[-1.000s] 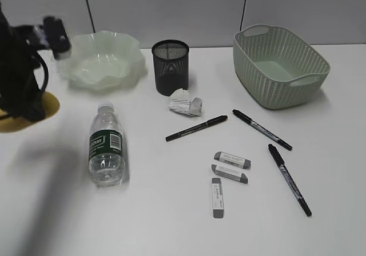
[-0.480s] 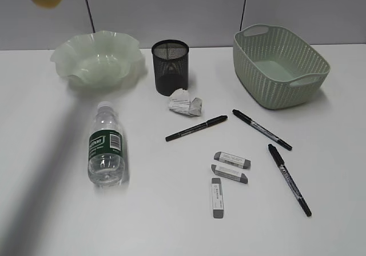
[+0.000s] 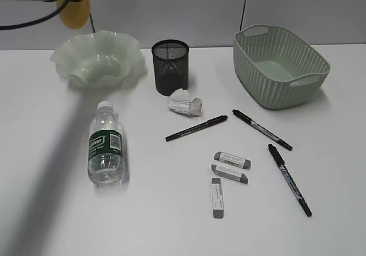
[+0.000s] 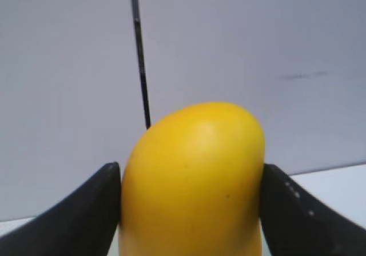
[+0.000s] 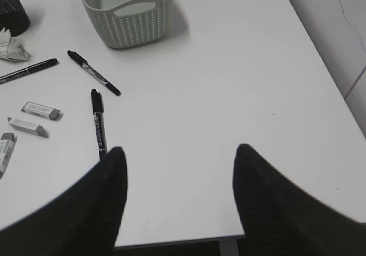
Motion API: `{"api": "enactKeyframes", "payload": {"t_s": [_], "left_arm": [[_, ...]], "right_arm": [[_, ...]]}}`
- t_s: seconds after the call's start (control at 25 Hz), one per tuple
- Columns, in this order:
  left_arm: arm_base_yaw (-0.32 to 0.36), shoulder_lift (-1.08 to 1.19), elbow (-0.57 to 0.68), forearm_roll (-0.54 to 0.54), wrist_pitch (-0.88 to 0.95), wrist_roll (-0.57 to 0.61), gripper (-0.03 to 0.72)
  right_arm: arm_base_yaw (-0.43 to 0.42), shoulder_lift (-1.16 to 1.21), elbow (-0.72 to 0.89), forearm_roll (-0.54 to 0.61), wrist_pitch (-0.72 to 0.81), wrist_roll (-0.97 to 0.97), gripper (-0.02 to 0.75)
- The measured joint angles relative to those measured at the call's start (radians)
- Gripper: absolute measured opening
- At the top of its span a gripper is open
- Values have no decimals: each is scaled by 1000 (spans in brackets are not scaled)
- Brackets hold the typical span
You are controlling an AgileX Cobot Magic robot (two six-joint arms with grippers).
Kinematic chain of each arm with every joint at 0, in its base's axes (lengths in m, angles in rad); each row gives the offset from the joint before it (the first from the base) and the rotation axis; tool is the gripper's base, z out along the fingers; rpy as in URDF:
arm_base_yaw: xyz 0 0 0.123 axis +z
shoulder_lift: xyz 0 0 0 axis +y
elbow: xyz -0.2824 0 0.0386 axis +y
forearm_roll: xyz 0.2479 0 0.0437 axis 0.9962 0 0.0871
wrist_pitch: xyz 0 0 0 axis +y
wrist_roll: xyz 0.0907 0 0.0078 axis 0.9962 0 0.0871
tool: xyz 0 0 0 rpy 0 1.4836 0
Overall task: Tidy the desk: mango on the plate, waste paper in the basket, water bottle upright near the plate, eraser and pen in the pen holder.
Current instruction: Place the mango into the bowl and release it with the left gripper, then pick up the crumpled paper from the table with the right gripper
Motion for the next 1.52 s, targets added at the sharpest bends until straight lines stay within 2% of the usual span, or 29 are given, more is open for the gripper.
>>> {"api": "enactKeyframes", "payload": {"t_s": [0.16,0.44,0.68,0.76,1.0,1.2,1.36,1.52], "left_arm": [[-17,61,-9,25,13,0,544],[-19,89,-18,49,46,0,591],[-19,76,-20,82,165,0,591],[-19,46,-20,133,215,0,591],[-19,-110,-23,400,461,0,589],[-19,-243,-23,496,676,-6,587],[-8,-329,-24,513,874,-101,586],[58,-385,-24,543,1096,-296,571]], "right_arm": [[0,0,0,0,0,0,467],[0,0,0,0,0,0,467],[0,0,0,0,0,0,467],[0,0,0,0,0,0,467],[0,0,0,0,0,0,467],[0,0,0,0,0,0,467],[0,0,0,0,0,0,467],[0,0,0,0,0,0,467]]}}
